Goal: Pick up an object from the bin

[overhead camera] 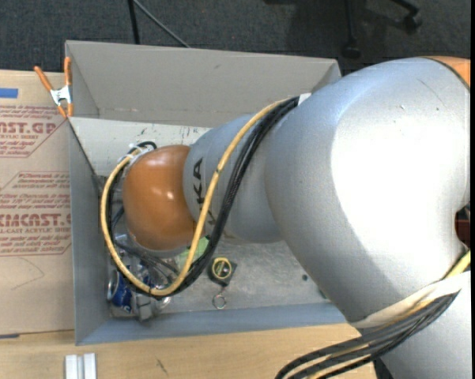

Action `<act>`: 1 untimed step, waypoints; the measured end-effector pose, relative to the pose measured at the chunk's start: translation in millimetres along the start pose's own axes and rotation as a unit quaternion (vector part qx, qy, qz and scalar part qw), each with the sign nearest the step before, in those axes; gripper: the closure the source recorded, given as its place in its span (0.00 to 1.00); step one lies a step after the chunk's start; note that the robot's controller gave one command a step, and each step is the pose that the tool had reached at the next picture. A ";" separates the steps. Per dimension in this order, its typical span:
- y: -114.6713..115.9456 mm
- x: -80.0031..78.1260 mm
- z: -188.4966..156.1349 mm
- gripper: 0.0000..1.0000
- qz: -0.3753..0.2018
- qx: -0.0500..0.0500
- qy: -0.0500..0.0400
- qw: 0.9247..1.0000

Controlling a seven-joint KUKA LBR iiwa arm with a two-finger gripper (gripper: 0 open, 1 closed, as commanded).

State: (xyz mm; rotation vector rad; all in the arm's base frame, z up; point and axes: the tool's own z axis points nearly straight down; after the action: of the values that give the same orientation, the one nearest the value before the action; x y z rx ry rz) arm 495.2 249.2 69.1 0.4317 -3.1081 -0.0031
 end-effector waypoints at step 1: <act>-10.9 5.6 -31.1 0.00 0.100 0.000 -0.003 0.995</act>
Offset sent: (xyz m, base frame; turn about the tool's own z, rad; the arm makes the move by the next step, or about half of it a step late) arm -0.0026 -0.0127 0.0309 0.2014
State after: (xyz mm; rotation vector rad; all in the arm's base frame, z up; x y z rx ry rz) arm 492.8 237.1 100.2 0.1174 -3.1412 -0.0025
